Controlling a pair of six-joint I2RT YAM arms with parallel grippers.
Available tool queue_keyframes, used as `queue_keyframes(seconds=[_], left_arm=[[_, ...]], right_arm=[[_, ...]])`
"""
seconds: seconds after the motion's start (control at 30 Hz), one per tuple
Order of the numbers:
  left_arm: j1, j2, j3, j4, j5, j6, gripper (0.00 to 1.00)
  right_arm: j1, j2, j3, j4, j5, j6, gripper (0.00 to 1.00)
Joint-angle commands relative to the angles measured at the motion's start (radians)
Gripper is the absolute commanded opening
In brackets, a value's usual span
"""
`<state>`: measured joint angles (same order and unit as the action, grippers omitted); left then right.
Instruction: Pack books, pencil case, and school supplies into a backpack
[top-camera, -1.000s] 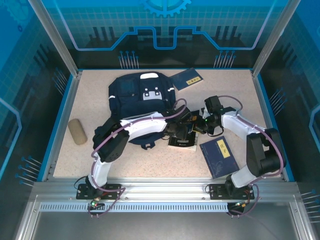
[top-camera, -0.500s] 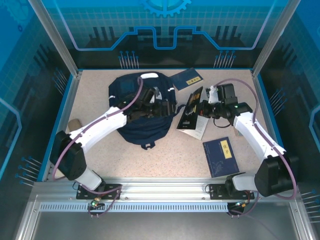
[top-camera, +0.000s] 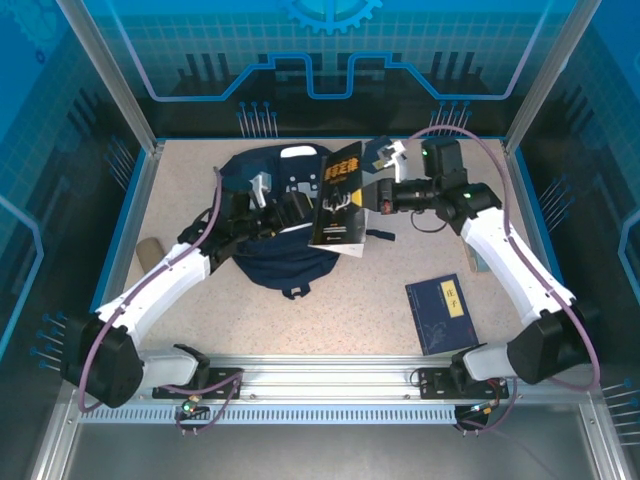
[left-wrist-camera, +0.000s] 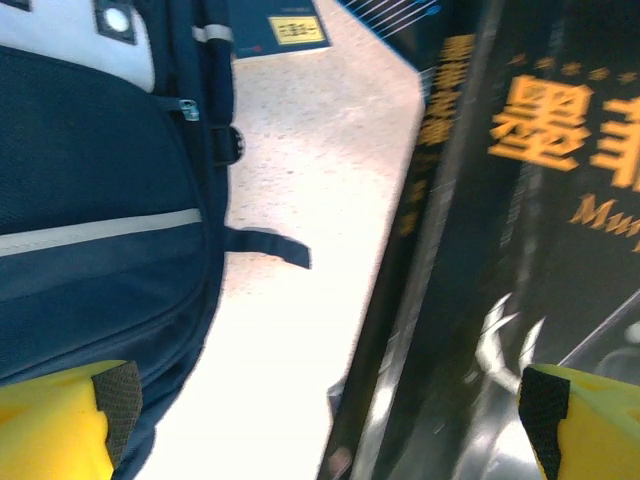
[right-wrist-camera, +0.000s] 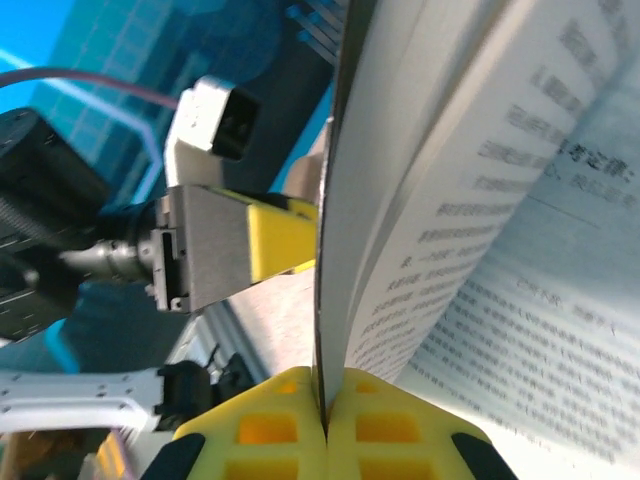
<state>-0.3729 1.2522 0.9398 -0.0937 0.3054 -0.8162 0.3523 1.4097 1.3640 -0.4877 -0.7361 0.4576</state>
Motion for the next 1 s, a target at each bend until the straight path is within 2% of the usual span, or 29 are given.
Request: queue_keyframes(seconds=[0.0,0.2,0.33,0.53,0.9,0.97], left_arm=[[0.033,-0.043,-0.037,0.125,0.128,-0.084,0.99],[0.09,-0.039,-0.096,0.14,0.139,-0.099,0.99],[0.127,-0.011,-0.143,0.267,0.226,-0.156,0.99],[0.129,0.022,-0.182,0.453,0.325,-0.226,0.99],[0.129,-0.008,-0.2,0.539,0.392,-0.256,0.98],[0.129,-0.024,-0.203,0.545,0.388,-0.256,0.93]], right_arm=[[0.039,0.059,0.082,0.033,-0.132,-0.027,0.0],[0.079,0.097,0.128,0.06,-0.188,-0.021,0.0],[0.08,0.119,0.129,0.093,-0.224,0.004,0.0],[0.079,0.145,0.134,0.107,-0.25,0.028,0.0],[0.073,0.169,0.147,0.13,-0.269,0.065,0.0],[0.064,0.176,0.151,0.104,-0.254,0.053,0.0]])
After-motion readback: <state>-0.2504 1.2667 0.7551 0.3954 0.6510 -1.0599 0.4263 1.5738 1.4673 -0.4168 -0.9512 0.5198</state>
